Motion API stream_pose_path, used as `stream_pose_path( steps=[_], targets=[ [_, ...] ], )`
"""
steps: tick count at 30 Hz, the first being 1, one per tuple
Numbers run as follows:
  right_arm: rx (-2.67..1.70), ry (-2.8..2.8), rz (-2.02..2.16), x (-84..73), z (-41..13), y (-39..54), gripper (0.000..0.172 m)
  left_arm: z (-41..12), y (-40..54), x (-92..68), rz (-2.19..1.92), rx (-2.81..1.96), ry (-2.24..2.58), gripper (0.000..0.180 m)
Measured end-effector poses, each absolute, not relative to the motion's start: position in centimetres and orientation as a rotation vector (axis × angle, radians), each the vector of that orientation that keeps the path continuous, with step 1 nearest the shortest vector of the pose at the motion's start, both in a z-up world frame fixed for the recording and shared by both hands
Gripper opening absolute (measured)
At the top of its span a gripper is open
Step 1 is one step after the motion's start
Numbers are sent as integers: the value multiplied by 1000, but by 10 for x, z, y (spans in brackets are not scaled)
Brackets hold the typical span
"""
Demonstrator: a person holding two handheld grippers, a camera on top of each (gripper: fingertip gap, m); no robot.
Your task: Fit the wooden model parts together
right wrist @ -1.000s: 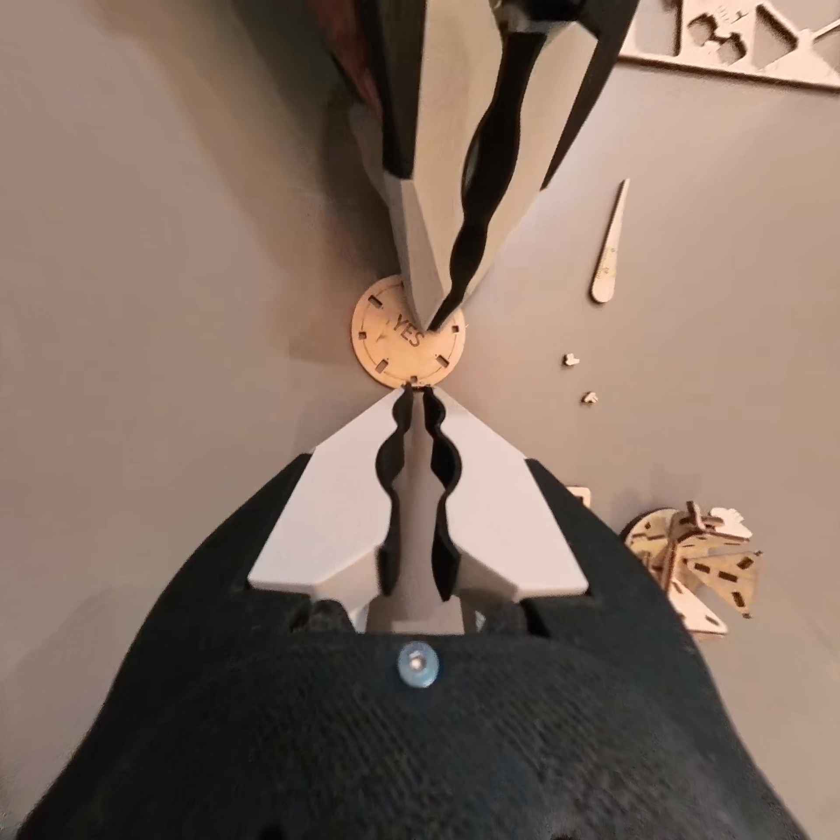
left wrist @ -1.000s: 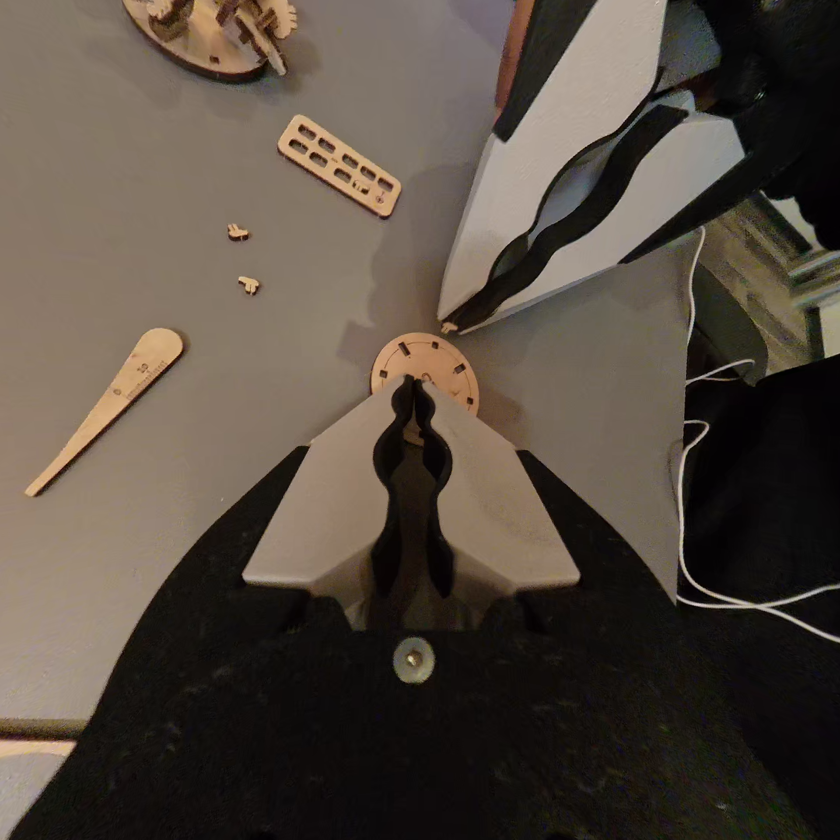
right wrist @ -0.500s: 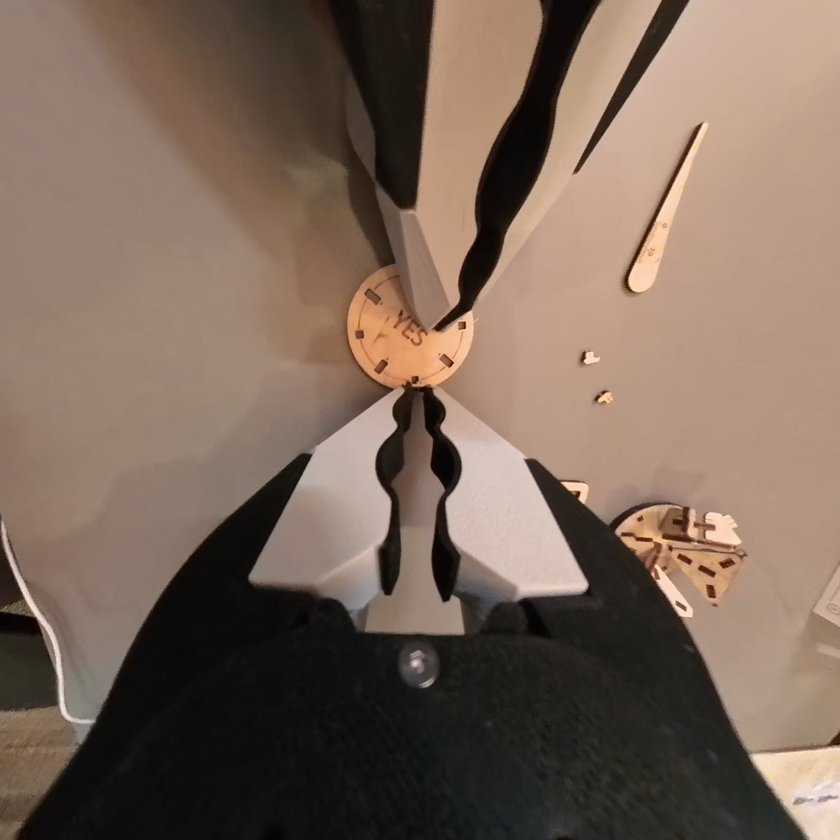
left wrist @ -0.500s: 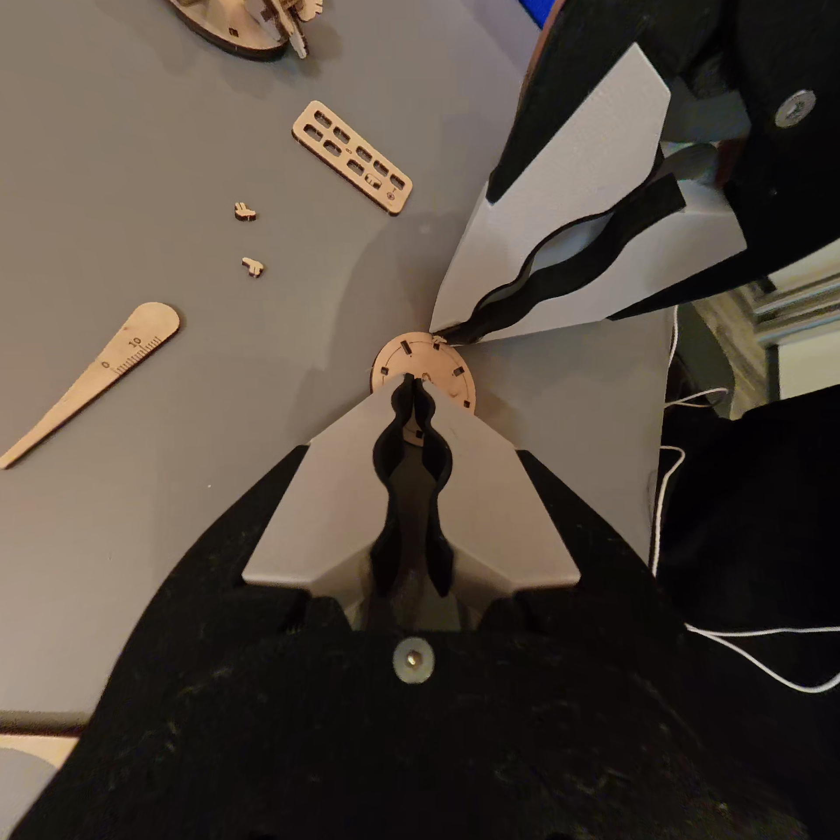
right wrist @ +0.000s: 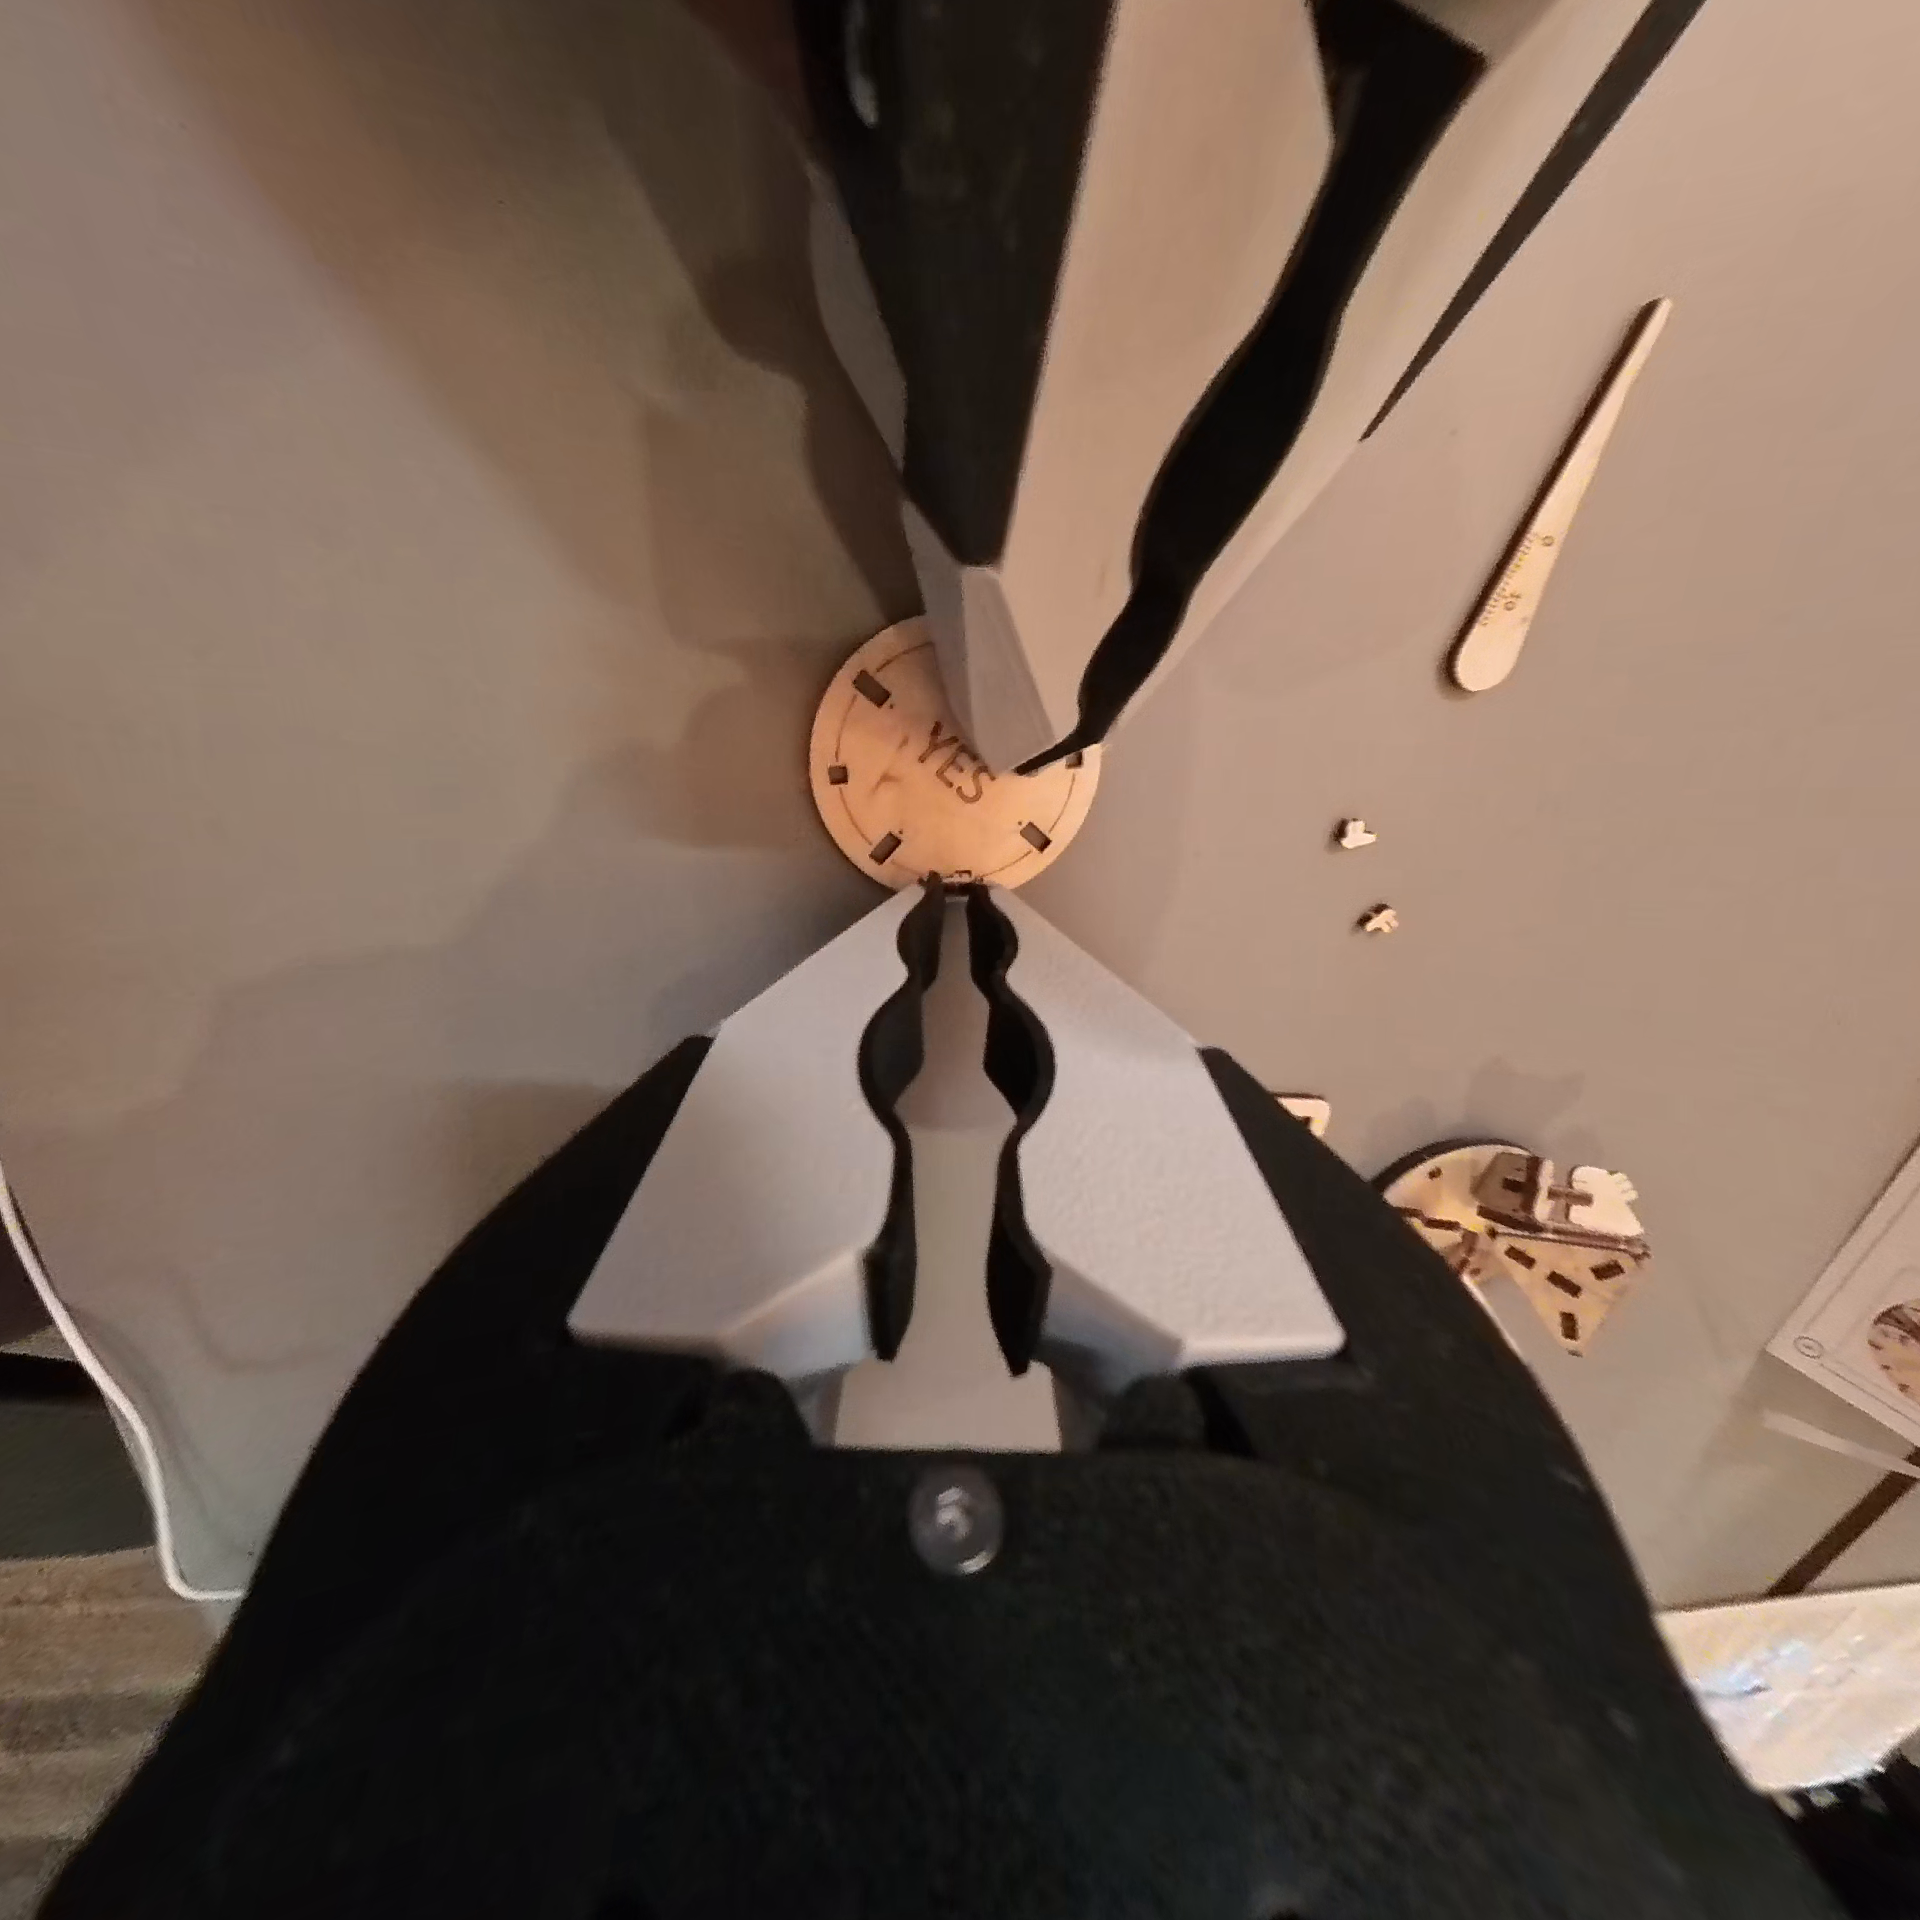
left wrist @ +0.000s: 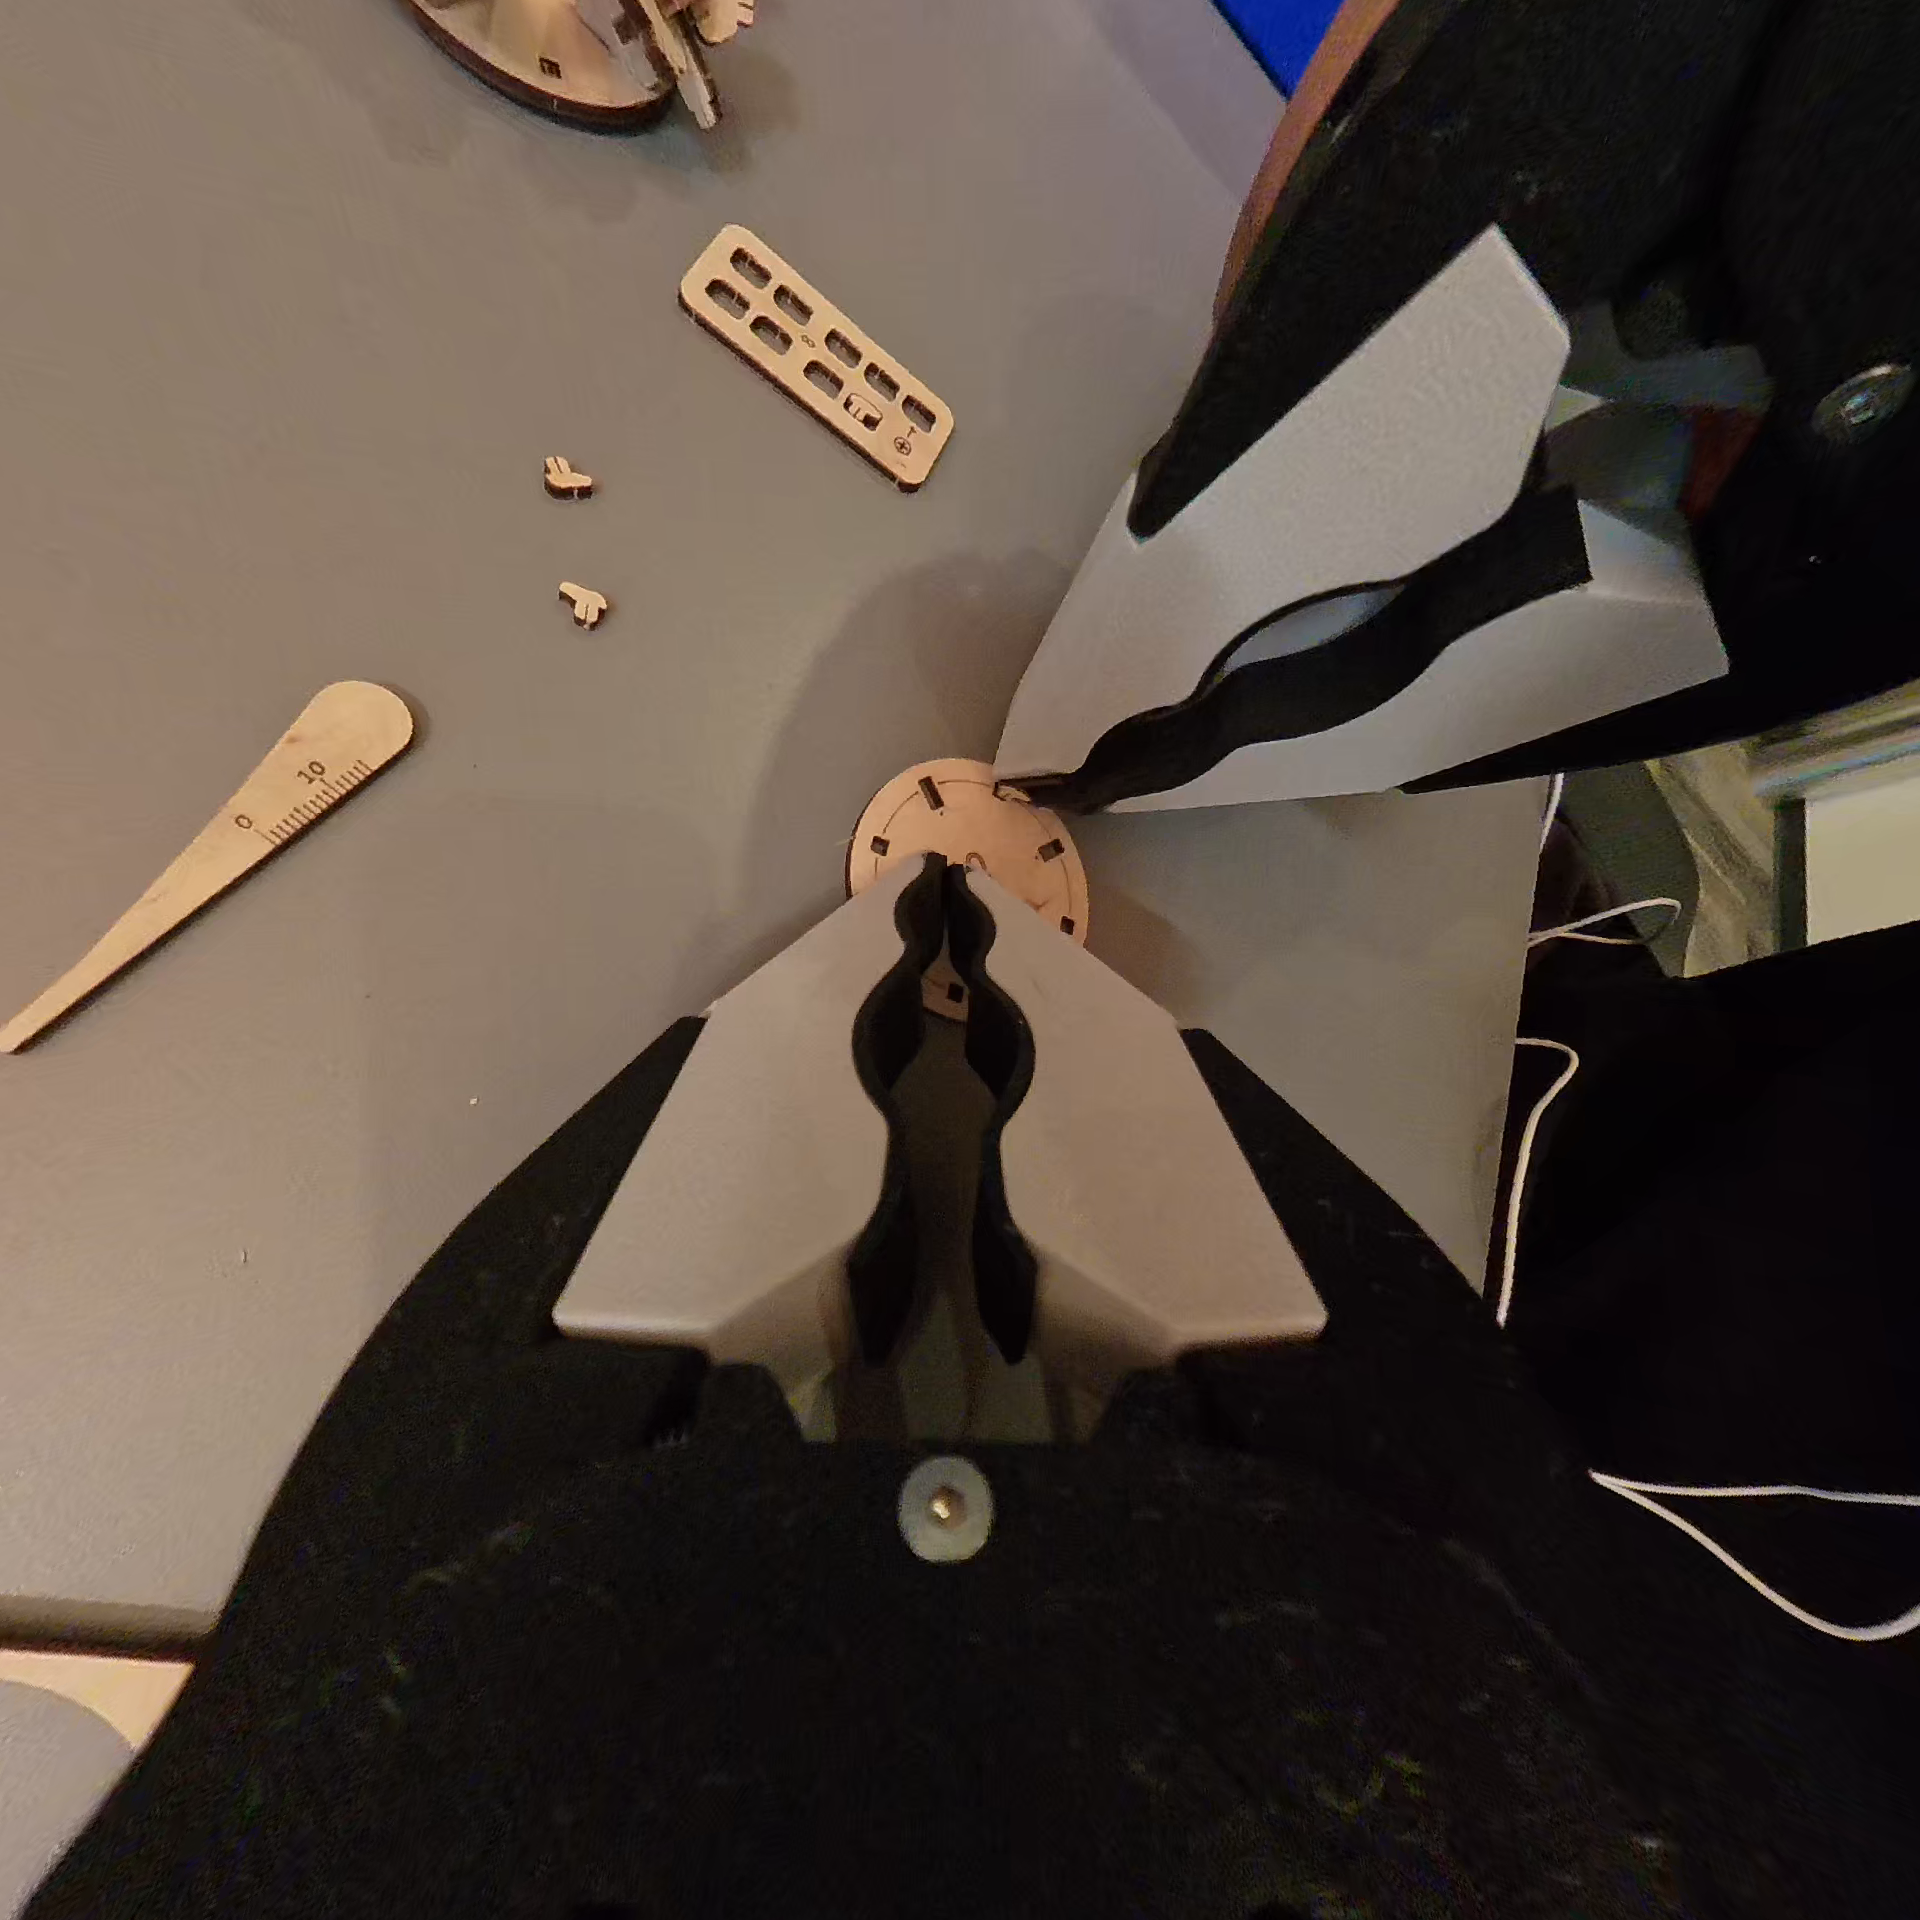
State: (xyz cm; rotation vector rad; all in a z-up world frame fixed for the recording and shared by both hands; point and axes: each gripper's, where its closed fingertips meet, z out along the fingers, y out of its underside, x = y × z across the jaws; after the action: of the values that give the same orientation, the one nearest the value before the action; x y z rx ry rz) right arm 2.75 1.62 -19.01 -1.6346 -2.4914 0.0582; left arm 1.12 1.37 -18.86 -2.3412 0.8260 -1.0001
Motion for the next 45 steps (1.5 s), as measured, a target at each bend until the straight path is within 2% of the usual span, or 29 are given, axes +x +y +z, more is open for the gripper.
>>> stream_pose_path(
  steps=[17, 41, 43, 44, 45],
  targets=[
    [-1617, -2478, -37, 27, -191, 17, 3, -189, 13, 11, -1001, -2345, 820, 0],
    [-1679, -2481, 90, 27, -192, 16, 4, -189, 13, 11, -992, -2341, 825, 0],
    [-1663, -2447, 89, 26, -191, 19, 11, -189, 14, 11, -989, -2339, 828, 0],
    [-1665, -2421, 78, 26, -190, 22, 24, -189, 14, 11, -990, -2339, 829, 0],
    [-1683, -2409, 86, 27, -189, 22, 27, -189, 14, 11, -993, -2339, 828, 0]
  ],
)
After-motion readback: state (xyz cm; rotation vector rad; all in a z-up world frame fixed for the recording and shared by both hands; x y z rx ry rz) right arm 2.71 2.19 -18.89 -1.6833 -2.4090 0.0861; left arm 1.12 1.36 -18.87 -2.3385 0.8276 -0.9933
